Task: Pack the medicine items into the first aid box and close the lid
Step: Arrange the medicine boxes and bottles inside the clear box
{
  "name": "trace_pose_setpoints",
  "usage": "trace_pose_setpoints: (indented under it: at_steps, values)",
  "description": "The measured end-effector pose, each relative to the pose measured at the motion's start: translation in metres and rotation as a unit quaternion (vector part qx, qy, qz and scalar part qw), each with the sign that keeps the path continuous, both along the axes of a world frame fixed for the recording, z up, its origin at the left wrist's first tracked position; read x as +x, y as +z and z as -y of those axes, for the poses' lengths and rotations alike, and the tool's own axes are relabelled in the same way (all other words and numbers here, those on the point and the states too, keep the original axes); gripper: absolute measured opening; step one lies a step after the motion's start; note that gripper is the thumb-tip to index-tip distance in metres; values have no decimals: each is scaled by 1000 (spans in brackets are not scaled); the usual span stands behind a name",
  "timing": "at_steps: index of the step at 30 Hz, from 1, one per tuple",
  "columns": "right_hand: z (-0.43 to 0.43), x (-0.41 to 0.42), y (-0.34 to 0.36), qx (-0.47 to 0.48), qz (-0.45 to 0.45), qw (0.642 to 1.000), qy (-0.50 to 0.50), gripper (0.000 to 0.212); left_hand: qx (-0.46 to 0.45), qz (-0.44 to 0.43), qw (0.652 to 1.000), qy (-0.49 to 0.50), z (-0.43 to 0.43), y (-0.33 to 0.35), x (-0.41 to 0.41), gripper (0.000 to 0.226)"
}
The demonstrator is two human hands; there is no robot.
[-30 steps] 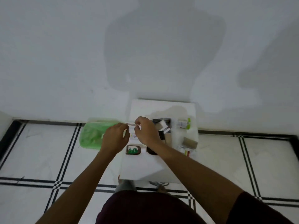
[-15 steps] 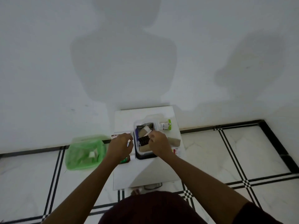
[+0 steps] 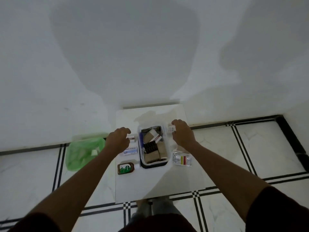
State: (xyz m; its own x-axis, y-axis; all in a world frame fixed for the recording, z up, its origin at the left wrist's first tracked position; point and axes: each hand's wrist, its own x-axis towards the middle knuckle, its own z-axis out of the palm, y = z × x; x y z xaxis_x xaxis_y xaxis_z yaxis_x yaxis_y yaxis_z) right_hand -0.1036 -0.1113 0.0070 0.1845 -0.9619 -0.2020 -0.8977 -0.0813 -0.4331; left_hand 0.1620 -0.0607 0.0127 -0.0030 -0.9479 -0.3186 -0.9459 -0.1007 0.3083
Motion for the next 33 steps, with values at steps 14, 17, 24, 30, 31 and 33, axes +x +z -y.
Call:
trace_pose_setpoints:
  at_steps: [14,17,24,30,31,33]
  values:
    - [62,-9,-87,-14,-167,973,161,58,71,113,989,-58,32,-93,36,35]
    - [66,-11,-84,-2,-164,977,138,58,39,63,997,2,33,-88,33,29]
    - [59,-8,-27,-98,-12,993,58,64,-51,-129,949,283,19,-25,13,29]
    - [41,14,15,-96,84,978,167,64,-67,-217,907,355,-14,17,-43,25]
    - [38,20,15,-81,73,975,194,65,-67,-229,904,356,-18,15,-53,25]
    - [34,29,6,-62,50,967,243,66,-70,-239,901,356,-21,9,-70,25]
